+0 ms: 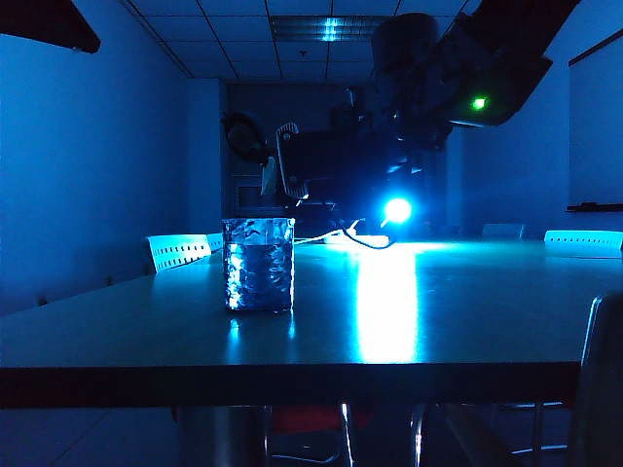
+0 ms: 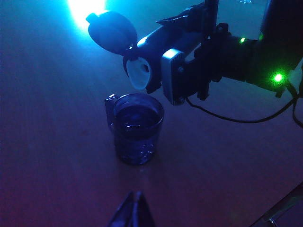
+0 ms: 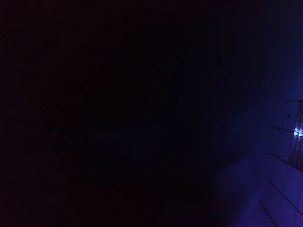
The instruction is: Pick up the black thermos cup, pour some water from it into the cup, and then put the thermos cup back on the table.
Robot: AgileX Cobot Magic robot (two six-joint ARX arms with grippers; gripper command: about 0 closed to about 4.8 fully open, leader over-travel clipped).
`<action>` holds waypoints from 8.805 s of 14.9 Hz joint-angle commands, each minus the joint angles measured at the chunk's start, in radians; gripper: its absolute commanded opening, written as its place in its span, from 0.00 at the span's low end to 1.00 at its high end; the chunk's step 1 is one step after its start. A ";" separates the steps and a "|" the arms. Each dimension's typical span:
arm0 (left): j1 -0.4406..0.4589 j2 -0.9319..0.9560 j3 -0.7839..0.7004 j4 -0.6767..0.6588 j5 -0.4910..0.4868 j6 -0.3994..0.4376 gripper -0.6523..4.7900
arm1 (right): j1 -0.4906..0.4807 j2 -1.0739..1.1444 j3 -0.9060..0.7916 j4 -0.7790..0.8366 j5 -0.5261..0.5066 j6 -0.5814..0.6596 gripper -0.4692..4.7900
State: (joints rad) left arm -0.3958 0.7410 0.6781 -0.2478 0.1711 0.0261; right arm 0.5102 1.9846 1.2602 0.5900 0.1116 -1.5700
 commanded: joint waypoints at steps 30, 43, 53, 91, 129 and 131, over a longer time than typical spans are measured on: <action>0.000 -0.001 0.007 0.009 0.009 0.000 0.11 | 0.002 -0.013 -0.060 0.260 -0.020 -0.140 0.45; 0.000 -0.001 0.007 0.009 0.009 0.000 0.11 | 0.002 -0.013 -0.060 0.259 -0.016 -0.131 0.51; 0.000 -0.001 0.007 0.009 0.009 0.000 0.11 | 0.002 -0.013 -0.060 0.256 -0.005 -0.121 0.51; 0.000 -0.001 0.007 0.009 0.009 0.000 0.11 | -0.309 -0.146 -0.079 0.164 -0.125 1.318 0.51; 0.000 -0.001 0.007 0.010 0.008 0.000 0.11 | -0.563 -0.097 -0.083 -0.075 -0.713 1.461 1.00; 0.000 -0.001 0.007 0.010 0.009 0.000 0.11 | -0.564 -0.108 -0.083 -0.150 -0.689 1.460 1.00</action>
State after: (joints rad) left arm -0.3958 0.7418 0.6777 -0.2478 0.1749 0.0261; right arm -0.0532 1.8935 1.1755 0.4675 -0.5896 -0.1059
